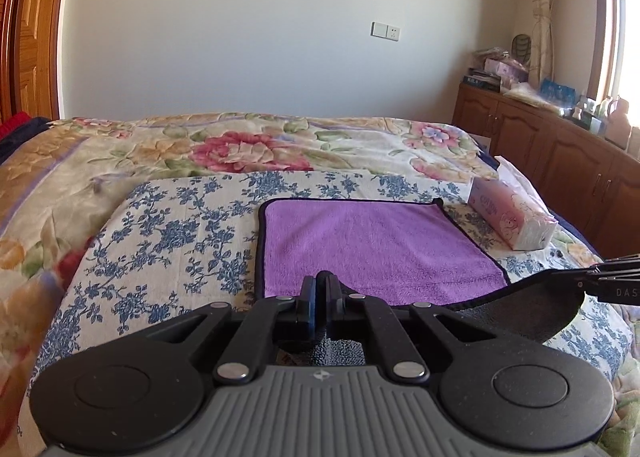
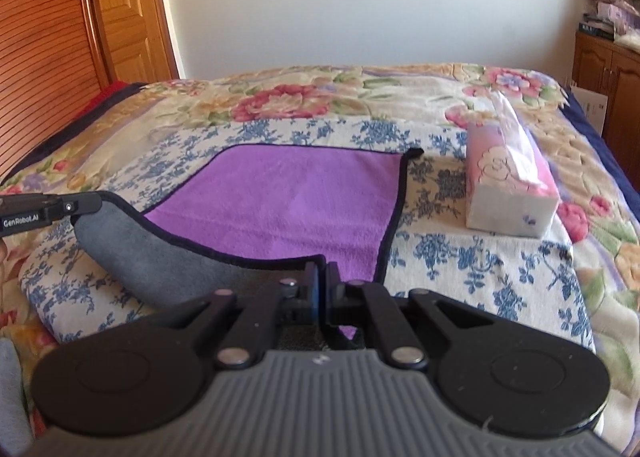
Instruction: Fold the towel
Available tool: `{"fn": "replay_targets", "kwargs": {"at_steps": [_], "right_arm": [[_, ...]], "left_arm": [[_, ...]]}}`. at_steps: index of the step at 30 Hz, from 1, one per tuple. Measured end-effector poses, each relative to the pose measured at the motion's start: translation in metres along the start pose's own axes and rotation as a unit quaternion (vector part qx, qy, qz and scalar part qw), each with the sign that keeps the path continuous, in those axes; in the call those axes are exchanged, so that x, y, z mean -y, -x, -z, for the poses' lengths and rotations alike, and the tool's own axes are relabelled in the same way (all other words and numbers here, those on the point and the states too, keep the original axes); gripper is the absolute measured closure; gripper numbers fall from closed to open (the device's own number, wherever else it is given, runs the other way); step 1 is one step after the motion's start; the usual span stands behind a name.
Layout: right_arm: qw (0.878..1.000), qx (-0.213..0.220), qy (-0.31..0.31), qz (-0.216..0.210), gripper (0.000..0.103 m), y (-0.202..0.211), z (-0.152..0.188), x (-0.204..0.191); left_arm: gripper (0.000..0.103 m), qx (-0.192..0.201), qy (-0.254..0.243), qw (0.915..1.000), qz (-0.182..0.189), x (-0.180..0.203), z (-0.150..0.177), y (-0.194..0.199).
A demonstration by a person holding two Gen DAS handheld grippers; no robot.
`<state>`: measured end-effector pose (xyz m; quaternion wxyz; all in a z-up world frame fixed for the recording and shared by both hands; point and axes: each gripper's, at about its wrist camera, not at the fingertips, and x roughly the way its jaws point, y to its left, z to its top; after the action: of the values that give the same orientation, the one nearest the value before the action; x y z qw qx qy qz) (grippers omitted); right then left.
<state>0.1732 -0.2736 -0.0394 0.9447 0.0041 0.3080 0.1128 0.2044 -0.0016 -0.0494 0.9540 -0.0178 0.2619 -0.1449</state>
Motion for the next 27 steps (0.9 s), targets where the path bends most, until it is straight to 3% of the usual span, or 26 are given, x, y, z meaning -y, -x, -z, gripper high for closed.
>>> {"fn": "replay_targets", "kwargs": {"at_steps": [27], "right_arm": [[0.998,0.048,0.037,0.005,0.099,-0.015,-0.023,0.005]], "left_arm": [[0.098,0.020,-0.011,0.9997,0.004,0.005,-0.022,-0.018]]}}
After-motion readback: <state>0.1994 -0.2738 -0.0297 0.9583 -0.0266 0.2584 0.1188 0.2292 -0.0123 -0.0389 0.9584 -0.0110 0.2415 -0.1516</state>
